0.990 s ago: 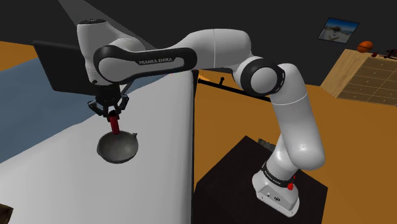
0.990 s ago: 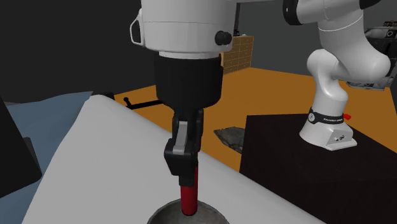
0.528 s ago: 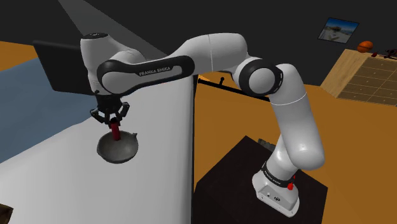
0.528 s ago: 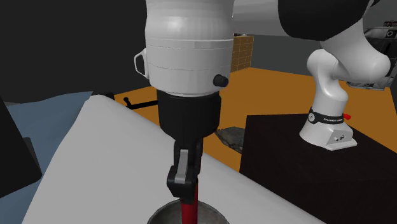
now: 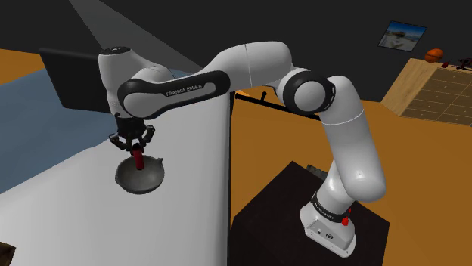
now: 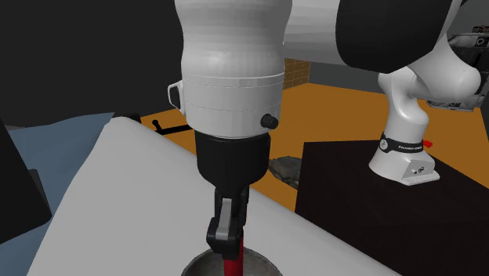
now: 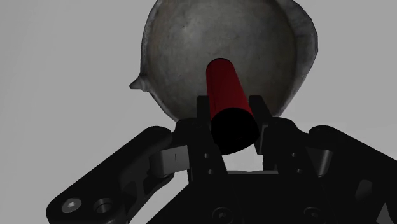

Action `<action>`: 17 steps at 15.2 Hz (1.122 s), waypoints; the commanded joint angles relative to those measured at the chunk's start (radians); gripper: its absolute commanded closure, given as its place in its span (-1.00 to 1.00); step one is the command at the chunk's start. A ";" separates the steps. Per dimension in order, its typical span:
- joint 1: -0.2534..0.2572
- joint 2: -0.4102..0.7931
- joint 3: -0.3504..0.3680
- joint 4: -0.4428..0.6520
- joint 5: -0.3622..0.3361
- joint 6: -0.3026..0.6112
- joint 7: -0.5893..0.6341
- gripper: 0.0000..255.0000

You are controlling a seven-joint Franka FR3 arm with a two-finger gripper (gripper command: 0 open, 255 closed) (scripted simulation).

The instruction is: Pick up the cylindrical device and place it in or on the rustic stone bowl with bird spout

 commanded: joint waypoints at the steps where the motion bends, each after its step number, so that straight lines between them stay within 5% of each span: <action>1: 0.000 0.000 0.000 0.000 0.000 0.000 0.000 1.00; 2: 0.000 0.000 0.000 0.000 0.000 0.000 0.000 -1.00; 17: 0.010 -0.022 0.007 0.092 0.011 -0.111 -0.011 -1.00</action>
